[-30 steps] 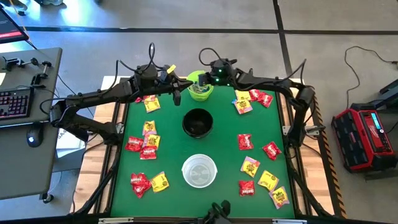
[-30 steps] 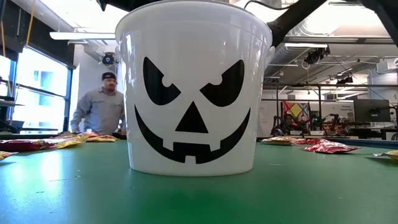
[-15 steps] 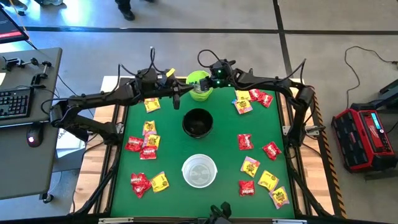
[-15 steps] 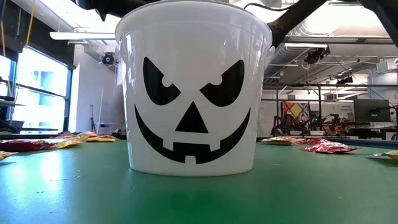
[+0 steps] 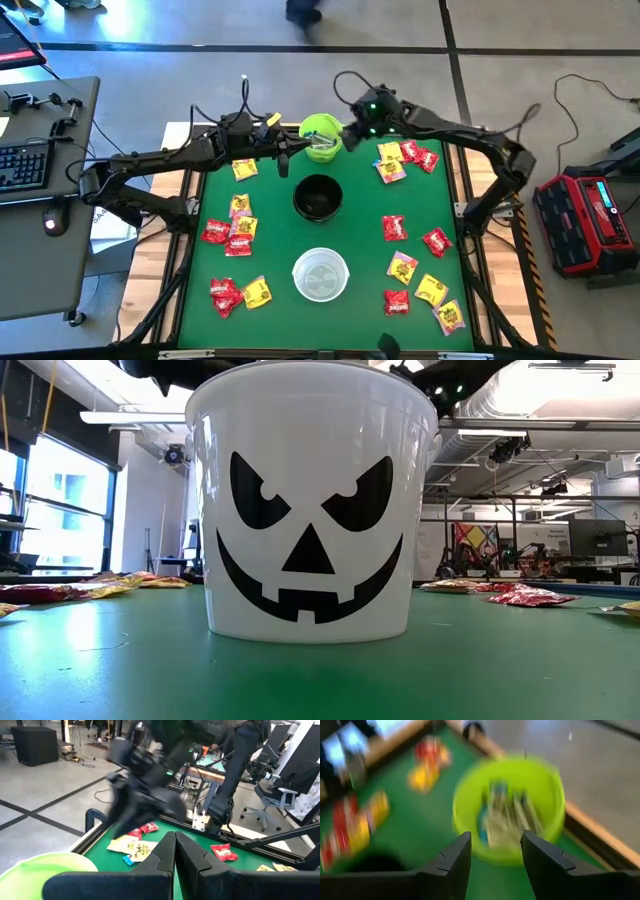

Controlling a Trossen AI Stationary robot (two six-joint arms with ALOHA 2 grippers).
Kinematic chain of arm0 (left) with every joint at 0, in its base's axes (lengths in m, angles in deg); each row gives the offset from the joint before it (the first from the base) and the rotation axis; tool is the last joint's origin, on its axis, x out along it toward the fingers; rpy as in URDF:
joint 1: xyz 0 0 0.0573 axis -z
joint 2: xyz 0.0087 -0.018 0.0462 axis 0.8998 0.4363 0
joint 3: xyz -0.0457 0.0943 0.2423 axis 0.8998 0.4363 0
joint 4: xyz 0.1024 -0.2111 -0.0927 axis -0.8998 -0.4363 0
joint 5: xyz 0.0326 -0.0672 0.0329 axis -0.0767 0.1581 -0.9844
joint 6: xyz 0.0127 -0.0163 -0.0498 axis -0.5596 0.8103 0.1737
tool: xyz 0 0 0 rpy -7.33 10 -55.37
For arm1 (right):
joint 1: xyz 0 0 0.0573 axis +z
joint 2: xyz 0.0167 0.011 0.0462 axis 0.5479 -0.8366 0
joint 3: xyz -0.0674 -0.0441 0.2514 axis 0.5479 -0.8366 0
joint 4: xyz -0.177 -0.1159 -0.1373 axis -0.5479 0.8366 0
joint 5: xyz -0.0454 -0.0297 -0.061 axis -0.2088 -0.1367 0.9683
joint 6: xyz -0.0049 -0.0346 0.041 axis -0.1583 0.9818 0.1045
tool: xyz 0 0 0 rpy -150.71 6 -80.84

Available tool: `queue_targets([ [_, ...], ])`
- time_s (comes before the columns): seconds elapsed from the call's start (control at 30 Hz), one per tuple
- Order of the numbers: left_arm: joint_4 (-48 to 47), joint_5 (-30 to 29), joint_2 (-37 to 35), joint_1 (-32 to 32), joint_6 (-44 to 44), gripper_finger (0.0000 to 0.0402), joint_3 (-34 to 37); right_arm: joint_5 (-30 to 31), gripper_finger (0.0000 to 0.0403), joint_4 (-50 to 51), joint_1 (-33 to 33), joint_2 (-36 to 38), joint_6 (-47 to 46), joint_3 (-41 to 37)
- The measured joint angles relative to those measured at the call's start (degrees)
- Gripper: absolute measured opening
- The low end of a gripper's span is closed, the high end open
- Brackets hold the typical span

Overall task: Sort candy by brand, put in halloween buckets
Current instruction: Adjust the yellow chocolate

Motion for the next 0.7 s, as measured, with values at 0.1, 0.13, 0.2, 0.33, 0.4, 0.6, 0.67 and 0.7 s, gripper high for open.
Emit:
queue_targets([
  [0.1,0.0,0.0,0.0,0.0,0.4,0.0000,0.0,2.9,0.0161,14.3,-0.2,1.6,3.5,0.0],
  [0.13,-0.1,0.0,0.0,0.0,0.4,0.0000,0.0,4.4,0.0161,18.6,-0.5,1.7,4.0,0.0],
  [0.2,0.0,0.0,0.0,0.1,0.4,0.0000,0.0,6.7,0.0160,25.5,-1.3,1.7,4.3,-0.3],
  [0.33,-0.1,0.0,0.0,0.3,0.4,0.0000,0.0,8.0,0.0134,27.7,-2.3,1.2,2.3,-5.2],
  [0.4,-0.1,0.0,0.0,0.3,0.4,0.0000,0.0,7.8,0.0098,25.3,-2.8,1.2,-0.1,-9.0],
  [0.6,-0.1,0.0,0.0,0.4,0.4,0.0000,0.0,6.2,0.0016,17.5,-3.2,1.2,-6.8,-19.5],
  [0.67,-0.1,0.0,0.0,0.4,0.4,0.0000,-0.1,6.3,0.0019,15.6,-3.2,1.2,-8.6,-22.3],
  [0.7,-0.1,0.0,0.0,0.4,0.4,0.0000,-0.1,6.3,0.0015,14.8,-3.1,1.2,-9.1,-23.6],
])
